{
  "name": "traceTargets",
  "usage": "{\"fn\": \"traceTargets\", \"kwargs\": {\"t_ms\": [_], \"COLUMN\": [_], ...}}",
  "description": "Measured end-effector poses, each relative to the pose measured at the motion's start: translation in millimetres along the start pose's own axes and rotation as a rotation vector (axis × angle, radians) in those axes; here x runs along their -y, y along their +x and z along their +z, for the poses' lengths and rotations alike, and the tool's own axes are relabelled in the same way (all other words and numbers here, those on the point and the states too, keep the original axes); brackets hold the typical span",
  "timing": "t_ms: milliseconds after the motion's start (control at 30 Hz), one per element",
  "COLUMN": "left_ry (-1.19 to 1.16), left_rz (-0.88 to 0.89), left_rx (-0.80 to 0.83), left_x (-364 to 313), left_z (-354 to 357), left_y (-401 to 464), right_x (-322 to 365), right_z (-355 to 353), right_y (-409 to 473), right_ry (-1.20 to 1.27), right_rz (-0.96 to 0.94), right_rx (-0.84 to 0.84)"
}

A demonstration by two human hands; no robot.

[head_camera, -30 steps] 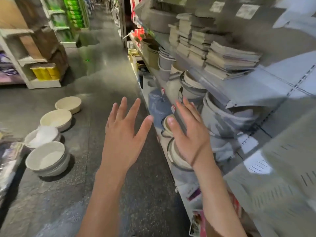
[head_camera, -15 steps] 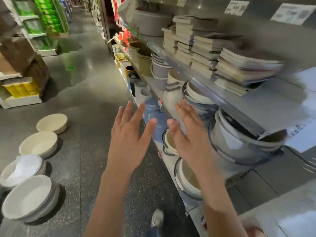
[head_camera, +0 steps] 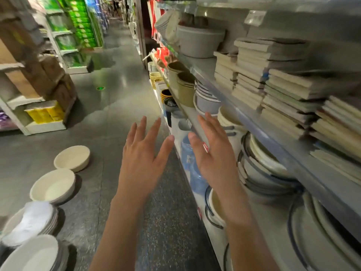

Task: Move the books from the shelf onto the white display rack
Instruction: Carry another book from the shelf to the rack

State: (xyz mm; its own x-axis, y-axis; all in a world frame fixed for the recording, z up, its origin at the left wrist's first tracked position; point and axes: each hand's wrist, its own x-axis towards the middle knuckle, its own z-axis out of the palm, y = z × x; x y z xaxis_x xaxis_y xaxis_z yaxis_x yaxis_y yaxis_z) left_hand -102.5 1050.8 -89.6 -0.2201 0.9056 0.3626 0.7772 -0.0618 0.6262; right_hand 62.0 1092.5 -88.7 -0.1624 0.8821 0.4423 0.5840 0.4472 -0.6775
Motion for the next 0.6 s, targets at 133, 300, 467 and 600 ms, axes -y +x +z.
{"fn": "traceTargets", "kwargs": {"t_ms": [133,300,467,600], "left_ry": [0.001,-0.024,-0.073,-0.1], "left_rz": [-0.032,-0.026,0.007,0.076], "left_rx": [0.01,0.037,0.079,0.147], "left_x": [29,61,102,128], "left_z": [13,30,46,49], "left_y": [47,114,198,277], "right_x": [-17,-33,-42,-44], "right_z": [29,66,104,136], "right_y": [47,108,174,233], "right_ry": [0.022,0.004,-0.037,-0.052], "right_rz": [-0.028,0.003,0.075,0.126], "right_rx": [0.036,0.037,-0.003,-0.065]}}
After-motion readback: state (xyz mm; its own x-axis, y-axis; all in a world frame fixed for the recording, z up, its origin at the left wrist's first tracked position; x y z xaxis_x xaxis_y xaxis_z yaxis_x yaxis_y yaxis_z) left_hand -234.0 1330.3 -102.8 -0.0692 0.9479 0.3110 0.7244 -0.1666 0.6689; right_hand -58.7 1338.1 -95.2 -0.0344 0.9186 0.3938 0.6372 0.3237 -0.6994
